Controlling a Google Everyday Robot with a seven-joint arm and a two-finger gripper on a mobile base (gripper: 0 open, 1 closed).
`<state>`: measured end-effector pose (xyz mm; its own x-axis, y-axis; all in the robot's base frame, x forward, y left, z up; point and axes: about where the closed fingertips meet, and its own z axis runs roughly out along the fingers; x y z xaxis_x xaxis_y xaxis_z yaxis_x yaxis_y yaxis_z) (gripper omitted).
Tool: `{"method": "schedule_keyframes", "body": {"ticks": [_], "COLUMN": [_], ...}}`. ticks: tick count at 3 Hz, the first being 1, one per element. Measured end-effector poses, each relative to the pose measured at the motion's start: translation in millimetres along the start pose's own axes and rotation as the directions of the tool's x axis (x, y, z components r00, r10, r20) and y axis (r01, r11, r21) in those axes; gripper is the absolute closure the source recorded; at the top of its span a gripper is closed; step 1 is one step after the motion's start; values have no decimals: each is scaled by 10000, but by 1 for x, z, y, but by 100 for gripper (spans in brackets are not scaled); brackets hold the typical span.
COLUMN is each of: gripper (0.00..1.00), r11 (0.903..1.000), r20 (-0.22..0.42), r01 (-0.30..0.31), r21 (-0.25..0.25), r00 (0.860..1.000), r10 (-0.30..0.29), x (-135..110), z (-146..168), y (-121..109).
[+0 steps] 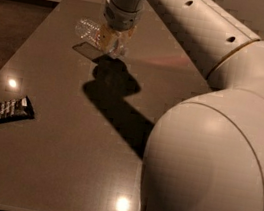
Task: Pick water bottle
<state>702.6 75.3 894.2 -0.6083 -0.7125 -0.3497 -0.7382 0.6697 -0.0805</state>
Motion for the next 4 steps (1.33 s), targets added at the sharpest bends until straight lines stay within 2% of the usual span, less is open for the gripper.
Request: {"method": "schedule_keyframes", "body": {"ticks": [2,3,4], "gripper": [100,100,100], "r11": [9975,9917,9916], "r20": [281,283,281], "r01": [635,1264,1273], "r21": [312,245,243], "r00": [9975,9915,9914], "r10": [-644,-1271,-1279], "x": [-9,-10,-10], "z": [-57,-89,-89], "y": [24,41,41]}}
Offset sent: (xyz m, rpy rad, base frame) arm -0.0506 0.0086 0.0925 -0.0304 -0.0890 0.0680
